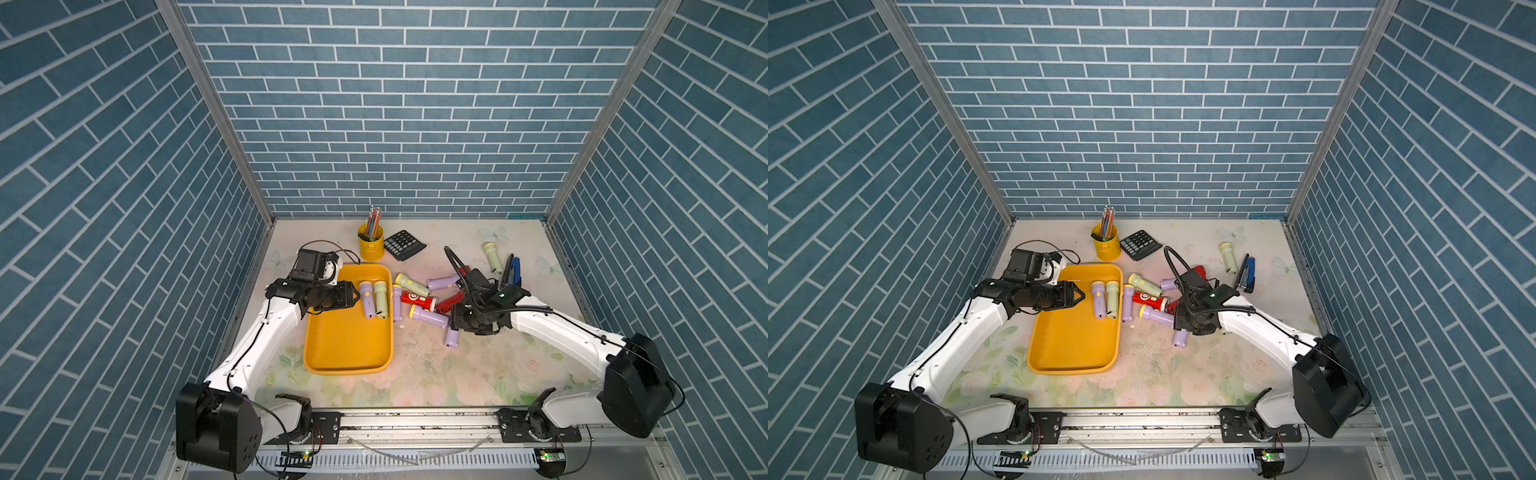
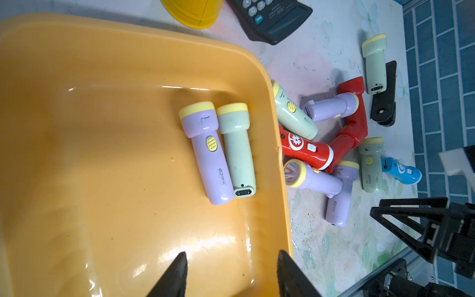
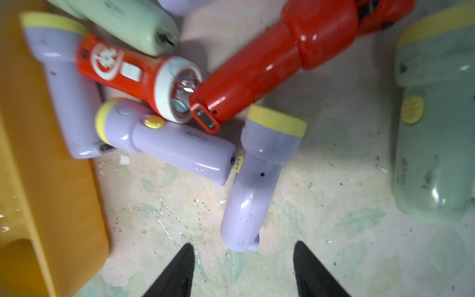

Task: Put the flashlights into the storage boxes
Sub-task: Place the flashlight at the storage box, then pick up the flashlight from the center of the board.

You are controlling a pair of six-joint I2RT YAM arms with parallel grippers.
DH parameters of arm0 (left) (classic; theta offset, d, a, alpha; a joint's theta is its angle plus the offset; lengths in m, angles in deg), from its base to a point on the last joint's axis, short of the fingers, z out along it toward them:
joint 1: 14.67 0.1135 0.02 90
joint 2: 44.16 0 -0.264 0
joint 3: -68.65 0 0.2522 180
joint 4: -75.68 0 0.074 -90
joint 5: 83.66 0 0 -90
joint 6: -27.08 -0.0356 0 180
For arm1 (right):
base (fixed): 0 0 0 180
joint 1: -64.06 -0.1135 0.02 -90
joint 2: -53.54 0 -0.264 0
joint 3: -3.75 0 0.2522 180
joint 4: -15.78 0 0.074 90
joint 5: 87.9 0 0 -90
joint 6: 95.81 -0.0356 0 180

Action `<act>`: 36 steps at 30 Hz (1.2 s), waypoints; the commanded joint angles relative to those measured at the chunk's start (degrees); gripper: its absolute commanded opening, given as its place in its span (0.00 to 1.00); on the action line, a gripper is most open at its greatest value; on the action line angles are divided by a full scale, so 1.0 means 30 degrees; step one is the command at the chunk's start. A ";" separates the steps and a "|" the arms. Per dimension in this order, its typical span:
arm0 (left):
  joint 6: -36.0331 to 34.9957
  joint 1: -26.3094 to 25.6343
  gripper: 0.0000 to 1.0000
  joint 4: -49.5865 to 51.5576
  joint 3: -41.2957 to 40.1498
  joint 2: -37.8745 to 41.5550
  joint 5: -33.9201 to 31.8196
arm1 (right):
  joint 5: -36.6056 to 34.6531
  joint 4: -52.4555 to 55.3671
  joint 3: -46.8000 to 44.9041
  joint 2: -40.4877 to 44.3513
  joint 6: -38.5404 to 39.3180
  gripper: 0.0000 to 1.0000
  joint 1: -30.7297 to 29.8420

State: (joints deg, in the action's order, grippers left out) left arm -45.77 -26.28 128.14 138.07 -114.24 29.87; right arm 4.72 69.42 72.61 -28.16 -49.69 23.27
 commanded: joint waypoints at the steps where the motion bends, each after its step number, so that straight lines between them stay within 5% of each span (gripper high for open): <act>1: -0.0030 -0.0024 0.57 -0.0122 -0.0581 0.0069 -0.0062 | 0.0536 0.1498 0.1157 -0.0986 -0.1234 0.63 -0.0169; 12: 0.0206 -0.0024 0.56 -0.1188 -0.0631 -0.0706 0.0154 | 0.1647 -0.0373 0.0966 -0.2971 -0.1341 0.60 -0.0229; 26: 0.0433 -0.0024 0.56 -0.1247 -0.0504 -0.0574 0.0009 | -0.0479 0.0799 0.0624 -0.4248 -0.0623 0.57 0.0516; 36: 0.0736 -0.0026 0.55 -0.1576 -0.0389 -0.0554 0.0297 | -0.0751 -0.0449 -0.1159 -0.2917 -0.0959 0.40 0.0636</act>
State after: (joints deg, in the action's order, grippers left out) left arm -44.07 -26.28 124.18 135.51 -116.28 30.02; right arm 4.00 68.11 71.95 -39.32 -50.78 25.04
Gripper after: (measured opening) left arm 0.555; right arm 0.413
